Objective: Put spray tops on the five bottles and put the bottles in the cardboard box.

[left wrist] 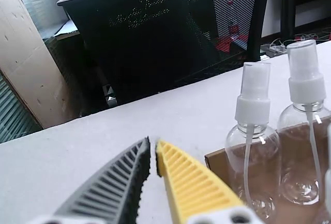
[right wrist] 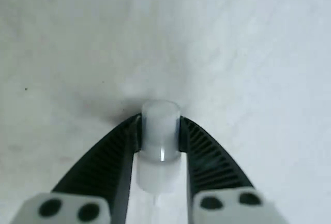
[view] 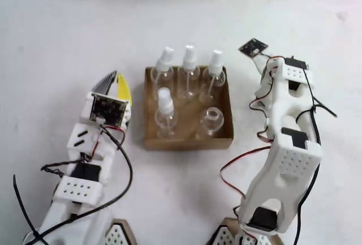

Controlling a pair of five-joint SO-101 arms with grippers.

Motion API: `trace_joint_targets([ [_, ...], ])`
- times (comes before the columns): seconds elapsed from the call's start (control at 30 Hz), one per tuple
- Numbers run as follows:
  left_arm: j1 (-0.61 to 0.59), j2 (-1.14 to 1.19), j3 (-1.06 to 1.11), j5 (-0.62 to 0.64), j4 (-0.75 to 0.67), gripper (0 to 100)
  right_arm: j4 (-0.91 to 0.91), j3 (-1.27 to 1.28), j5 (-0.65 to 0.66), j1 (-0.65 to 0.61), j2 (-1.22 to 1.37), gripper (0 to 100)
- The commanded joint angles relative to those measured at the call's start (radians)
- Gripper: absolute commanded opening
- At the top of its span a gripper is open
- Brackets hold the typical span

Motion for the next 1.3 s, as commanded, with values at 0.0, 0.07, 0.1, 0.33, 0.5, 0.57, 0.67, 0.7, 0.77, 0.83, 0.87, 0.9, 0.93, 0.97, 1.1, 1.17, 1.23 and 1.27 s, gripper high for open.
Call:
trace_joint_targets([
  [0.0, 0.013, 0.004, -0.017, -0.008, -0.025, 2, 0.084, -0.101, 0.002, -0.005, -0.065, 1.5],
  [0.07, 0.013, 0.004, -0.017, -0.008, -0.025, 2, 0.148, -0.144, 0.000, -0.012, -0.119, 1.6],
  [0.1, 0.013, 0.004, -0.017, -0.008, -0.025, 2, 0.173, -0.161, 0.000, -0.013, -0.148, 1.6],
  [0.33, 0.013, 0.004, -0.017, -0.008, -0.025, 2, 0.259, -0.196, -0.089, -0.015, -0.372, 1.5],
  [0.5, 0.013, 0.004, -0.017, -0.008, -0.025, 2, 0.329, -0.195, -0.103, -0.035, -0.506, 1.5],
  [0.57, 0.013, 0.004, -0.017, -0.008, -0.025, 2, 0.361, -0.195, -0.103, -0.053, -0.556, 1.5],
  [0.67, 0.013, 0.004, -0.017, -0.008, -0.025, 2, 0.417, -0.195, -0.103, -0.097, -0.631, 1.5],
  [0.7, 0.013, 0.004, -0.017, -0.008, -0.025, 2, 0.438, -0.195, -0.103, -0.113, -0.656, 1.5],
  [0.77, 0.013, 0.004, -0.017, -0.008, -0.025, 2, 0.479, -0.195, -0.104, -0.145, -0.710, 1.5],
  [0.83, 0.013, 0.004, -0.017, -0.008, -0.025, 2, 0.516, -0.195, -0.104, -0.174, -0.762, 1.5],
  [0.87, 0.013, 0.004, -0.017, -0.008, -0.025, 2, 0.536, -0.195, -0.103, -0.189, -0.789, 1.5],
  [0.9, 0.013, 0.004, -0.017, -0.008, -0.025, 2, 0.552, -0.193, -0.101, -0.202, -0.816, 1.5],
  [0.93, 0.013, 0.004, -0.017, -0.008, -0.025, 2, 0.565, -0.193, -0.103, -0.216, -0.842, 1.5],
  [0.97, 0.013, 0.004, -0.017, -0.008, -0.025, 2, 0.579, -0.193, -0.104, -0.226, -0.865, 1.5],
  [1.1, 0.013, 0.004, -0.017, -0.008, -0.025, 2, 0.593, -0.193, -0.104, -0.245, -0.947, 1.5],
  [1.17, 0.013, 0.004, -0.017, -0.008, -0.025, 2, 0.593, -0.193, -0.104, -0.245, -0.974, 1.5],
  [1.23, 0.013, 0.004, -0.018, -0.008, -0.025, 2, 0.598, -0.184, -0.104, -0.245, -0.987, 1.5],
  [1.27, 0.013, 0.004, -0.018, -0.008, -0.025, 2, 0.591, -0.161, -0.104, -0.245, -0.997, 1.5],
])
